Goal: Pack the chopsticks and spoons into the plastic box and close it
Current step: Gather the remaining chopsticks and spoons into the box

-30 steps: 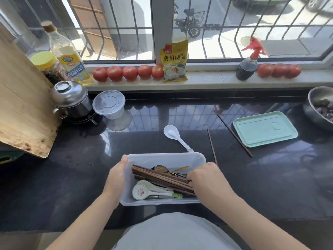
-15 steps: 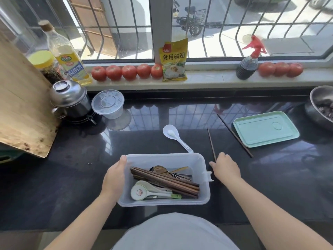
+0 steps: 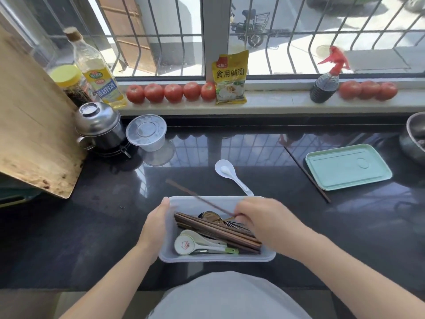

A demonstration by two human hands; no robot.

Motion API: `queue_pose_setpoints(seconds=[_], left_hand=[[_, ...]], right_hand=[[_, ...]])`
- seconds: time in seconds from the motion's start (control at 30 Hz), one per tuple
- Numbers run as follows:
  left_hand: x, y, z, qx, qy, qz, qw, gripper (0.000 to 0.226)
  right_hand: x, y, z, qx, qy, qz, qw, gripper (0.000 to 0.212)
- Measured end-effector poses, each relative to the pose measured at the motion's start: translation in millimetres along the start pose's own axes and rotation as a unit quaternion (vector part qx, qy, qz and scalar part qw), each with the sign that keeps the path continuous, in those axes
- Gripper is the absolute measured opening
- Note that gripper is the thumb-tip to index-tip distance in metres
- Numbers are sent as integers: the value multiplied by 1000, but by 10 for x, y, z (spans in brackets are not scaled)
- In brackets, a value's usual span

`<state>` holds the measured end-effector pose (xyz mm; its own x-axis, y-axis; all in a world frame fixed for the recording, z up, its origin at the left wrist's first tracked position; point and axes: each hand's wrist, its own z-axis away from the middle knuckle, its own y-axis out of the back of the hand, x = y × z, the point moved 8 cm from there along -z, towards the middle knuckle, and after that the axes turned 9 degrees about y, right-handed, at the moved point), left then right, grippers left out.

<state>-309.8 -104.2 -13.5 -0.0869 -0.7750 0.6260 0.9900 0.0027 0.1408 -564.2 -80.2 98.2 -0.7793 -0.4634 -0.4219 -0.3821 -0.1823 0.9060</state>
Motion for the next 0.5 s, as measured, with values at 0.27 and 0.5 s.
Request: queue_pose_setpoints(seconds=[0.27, 0.5], left_hand=[[-15, -9, 25, -7, 0, 4, 1000, 61], [-2, 29, 7, 10, -6, -30, 999, 65]], right_hand=[[2, -831, -73, -199, -29, 134, 970, 18], [64, -581, 13, -12, 11, 101, 995, 17]])
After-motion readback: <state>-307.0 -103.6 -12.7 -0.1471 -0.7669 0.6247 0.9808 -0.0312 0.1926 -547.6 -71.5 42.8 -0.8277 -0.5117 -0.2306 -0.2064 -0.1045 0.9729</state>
